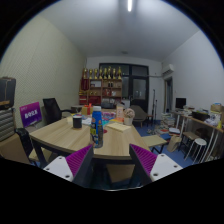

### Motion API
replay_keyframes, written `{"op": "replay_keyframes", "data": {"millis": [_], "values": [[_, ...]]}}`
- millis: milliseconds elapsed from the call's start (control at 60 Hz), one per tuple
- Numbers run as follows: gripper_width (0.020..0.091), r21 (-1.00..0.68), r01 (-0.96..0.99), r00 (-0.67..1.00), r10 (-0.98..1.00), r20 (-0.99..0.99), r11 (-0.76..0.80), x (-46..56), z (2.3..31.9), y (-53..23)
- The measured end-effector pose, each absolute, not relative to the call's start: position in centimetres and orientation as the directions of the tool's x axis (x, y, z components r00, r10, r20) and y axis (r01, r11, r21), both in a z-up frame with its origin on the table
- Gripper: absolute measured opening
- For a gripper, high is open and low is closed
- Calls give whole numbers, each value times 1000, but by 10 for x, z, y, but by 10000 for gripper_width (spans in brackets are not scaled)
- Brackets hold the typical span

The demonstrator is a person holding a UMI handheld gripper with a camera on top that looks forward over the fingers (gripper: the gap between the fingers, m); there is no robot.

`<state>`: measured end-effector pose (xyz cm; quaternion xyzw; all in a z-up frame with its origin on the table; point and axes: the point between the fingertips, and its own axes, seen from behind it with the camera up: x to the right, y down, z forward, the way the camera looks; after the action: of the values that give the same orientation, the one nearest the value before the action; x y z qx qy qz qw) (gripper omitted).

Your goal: Pour water

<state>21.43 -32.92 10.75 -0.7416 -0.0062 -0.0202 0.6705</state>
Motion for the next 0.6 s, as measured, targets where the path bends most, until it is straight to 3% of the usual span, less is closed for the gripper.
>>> {"op": "replay_keyframes", "data": {"millis": [383,600], "values": [[828,-996,31,999,-7,32,-79,202,107,-308],[828,-999,-36,998,53,-35,34,173,138,-255]]}}
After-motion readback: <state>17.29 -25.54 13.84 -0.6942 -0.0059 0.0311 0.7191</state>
